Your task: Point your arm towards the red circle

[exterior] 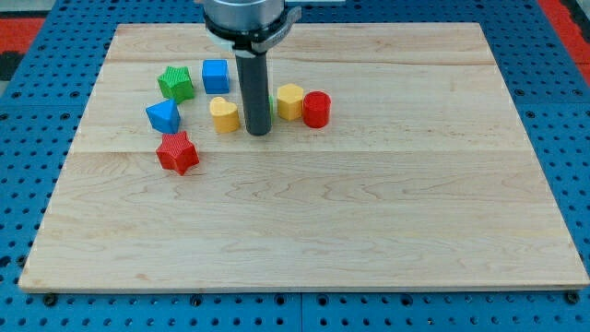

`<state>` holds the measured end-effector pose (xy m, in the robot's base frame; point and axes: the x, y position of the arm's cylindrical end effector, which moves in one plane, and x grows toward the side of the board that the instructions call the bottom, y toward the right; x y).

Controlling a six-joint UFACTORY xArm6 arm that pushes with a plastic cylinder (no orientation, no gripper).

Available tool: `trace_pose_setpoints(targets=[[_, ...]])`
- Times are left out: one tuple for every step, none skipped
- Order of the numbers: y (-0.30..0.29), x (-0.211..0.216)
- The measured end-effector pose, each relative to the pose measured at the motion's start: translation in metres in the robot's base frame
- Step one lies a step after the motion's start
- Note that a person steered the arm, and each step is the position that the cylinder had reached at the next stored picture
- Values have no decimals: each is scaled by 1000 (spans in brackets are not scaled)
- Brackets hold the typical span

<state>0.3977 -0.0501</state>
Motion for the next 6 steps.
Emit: trace_pose_setpoints(targets=[[3, 42], [85, 93], [177, 28], [186, -68], [127, -114], [94, -98]])
